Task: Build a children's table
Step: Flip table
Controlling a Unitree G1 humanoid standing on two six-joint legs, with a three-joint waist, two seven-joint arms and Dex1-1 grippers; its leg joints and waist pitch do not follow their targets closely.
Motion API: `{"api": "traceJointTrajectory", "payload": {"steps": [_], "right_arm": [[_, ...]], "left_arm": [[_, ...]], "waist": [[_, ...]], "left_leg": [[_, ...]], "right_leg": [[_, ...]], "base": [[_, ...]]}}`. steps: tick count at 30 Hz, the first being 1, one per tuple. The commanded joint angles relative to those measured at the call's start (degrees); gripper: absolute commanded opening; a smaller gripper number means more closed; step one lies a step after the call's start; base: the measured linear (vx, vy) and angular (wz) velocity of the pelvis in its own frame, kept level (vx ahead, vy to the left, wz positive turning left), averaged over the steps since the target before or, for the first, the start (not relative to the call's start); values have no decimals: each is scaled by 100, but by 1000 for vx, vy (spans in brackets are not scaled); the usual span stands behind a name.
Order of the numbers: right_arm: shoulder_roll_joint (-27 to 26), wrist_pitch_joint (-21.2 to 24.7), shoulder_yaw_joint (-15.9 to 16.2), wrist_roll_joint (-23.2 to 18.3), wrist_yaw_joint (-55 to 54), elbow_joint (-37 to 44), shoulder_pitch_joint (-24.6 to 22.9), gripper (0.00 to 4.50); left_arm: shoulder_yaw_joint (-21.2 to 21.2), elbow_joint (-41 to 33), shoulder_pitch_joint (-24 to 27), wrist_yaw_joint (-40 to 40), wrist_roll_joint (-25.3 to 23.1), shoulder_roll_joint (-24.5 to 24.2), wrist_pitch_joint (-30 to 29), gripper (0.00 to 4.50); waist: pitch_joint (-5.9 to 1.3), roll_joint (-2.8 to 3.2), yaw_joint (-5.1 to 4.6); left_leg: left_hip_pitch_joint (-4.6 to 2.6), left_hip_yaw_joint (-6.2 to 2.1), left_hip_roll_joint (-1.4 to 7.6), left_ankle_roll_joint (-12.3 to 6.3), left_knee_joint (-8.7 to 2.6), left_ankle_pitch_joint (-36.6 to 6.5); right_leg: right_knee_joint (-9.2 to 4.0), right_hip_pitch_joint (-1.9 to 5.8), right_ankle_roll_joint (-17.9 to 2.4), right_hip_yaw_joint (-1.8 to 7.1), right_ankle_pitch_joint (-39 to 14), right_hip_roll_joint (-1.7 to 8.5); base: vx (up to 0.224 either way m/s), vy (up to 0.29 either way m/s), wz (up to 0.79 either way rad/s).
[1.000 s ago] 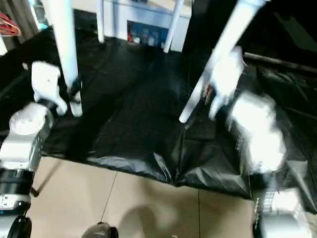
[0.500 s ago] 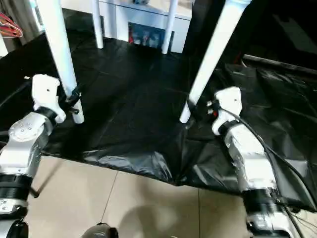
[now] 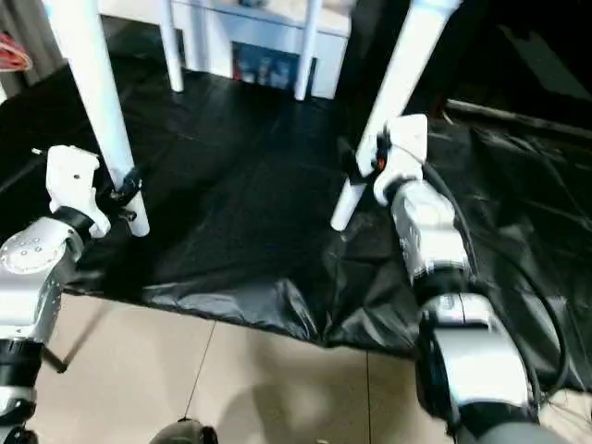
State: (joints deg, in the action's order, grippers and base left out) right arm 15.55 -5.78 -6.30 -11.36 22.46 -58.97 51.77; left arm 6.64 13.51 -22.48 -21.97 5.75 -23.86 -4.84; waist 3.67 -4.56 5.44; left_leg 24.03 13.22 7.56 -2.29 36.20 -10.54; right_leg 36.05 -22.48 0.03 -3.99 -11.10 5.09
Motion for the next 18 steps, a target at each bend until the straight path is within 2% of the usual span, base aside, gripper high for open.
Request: {"api": "traceJointTrajectory", "payload": {"steps": [1, 3, 5, 6, 7, 9, 11, 12, 13, 15, 17, 18], "right_arm": [[44, -181, -34, 69, 402, -517, 203, 450], [41, -277, 14, 73, 768, -691, 273, 450], [45, -279, 45, 36, 1231, -769, 314, 450], [57, -286, 60, 6, 1833, -890, 367, 450], [57, -286, 60, 6, 1833, -890, 367, 450], [107, -237, 85, -48, 2669, -948, 372, 450], [206, -240, 119, -75, 3287, -926, 309, 432], [283, -267, 157, -87, 3678, -875, 214, 422], [294, -274, 165, -88, 3746, -865, 194, 415], [358, -297, 182, -129, 4042, -704, 31, 407], [409, -273, 175, -201, 4266, -505, -128, 381], [469, -270, 181, -283, 4462, -188, -371, 374]], "left_arm": [[-432, -237, 388, -428, -284, -223, -270, 159], [-427, -376, 510, -485, -274, -300, -305, 159], [-425, -464, 551, -515, -259, -337, -349, 159], [-403, -582, 594, -537, -240, -365, -424, 159], [-403, -582, 594, -537, -240, -365, -424, 159], [-375, -706, 653, -562, -206, -415, -502, 159], [-396, -708, 657, -569, -185, -462, -520, 159], [-426, -653, 604, -572, -176, -480, -516, 159], [-431, -639, 592, -574, -174, -483, -513, 159], [-472, -487, 459, -592, -189, -464, -456, 159], [-531, -341, 327, -626, -214, -439, -405, 159], [-616, -175, 168, -671, -256, -410, -343, 159]], "waist": [[-423, 144, -14], [-418, 73, 4], [-416, 107, 19], [-410, 71, 29], [-406, 67, 27], [-392, 65, 33], [-387, 89, 41], [-383, 135, 51], [-388, 105, 39], [-392, 184, 63], [-385, 150, 67], [-372, 199, 79]], "left_leg": [[-345, -387, 639, 862, -644, -1748], [-325, -371, 640, 764, -636, -1753], [-344, -375, 649, 718, -632, -1787], [-340, -385, 661, 688, -638, -1869], [-348, -383, 669, 695, -645, -1926], [-343, -399, 668, 742, -653, -2141], [-361, -419, 671, 835, -663, -2377], [-371, -436, 670, 904, -672, -2497], [-371, -427, 669, 920, -674, -2557], [-387, -443, 665, 984, -677, -2592], [-402, -432, 657, 975, -675, -2672], [-412, -440, 656, 998, -683, -2813]], "right_leg": [[-281, 54, -1271, 285, -266, 512], [-300, 84, -1322, 293, -340, 540], [-302, 76, -1335, 302, -433, 542], [-308, 85, -1326, 300, -540, 544], [-319, 80, -1329, 304, -611, 553], [-339, 74, -1291, 310, -880, 549], [-356, 51, -1238, 305, -1102, 547], [-363, 31, -1220, 310, -1179, 551], [-372, 35, -1216, 307, -1185, 540], [-365, 21, -1251, 315, -1038, 543], [-387, 17, -1254, 314, -1083, 535], [-417, 22, -1217, 318, -1180, 528]], "base": [[0, 0, 0], [0, 0, 0], [0, 0, 0], [0, 0, 0], [0, 0, 0], [0, 0, 0], [0, 0, 0], [0, 0, 0], [0, 0, 0], [0, 0, 0], [0, 0, 0], [0, 0, 0]]}}
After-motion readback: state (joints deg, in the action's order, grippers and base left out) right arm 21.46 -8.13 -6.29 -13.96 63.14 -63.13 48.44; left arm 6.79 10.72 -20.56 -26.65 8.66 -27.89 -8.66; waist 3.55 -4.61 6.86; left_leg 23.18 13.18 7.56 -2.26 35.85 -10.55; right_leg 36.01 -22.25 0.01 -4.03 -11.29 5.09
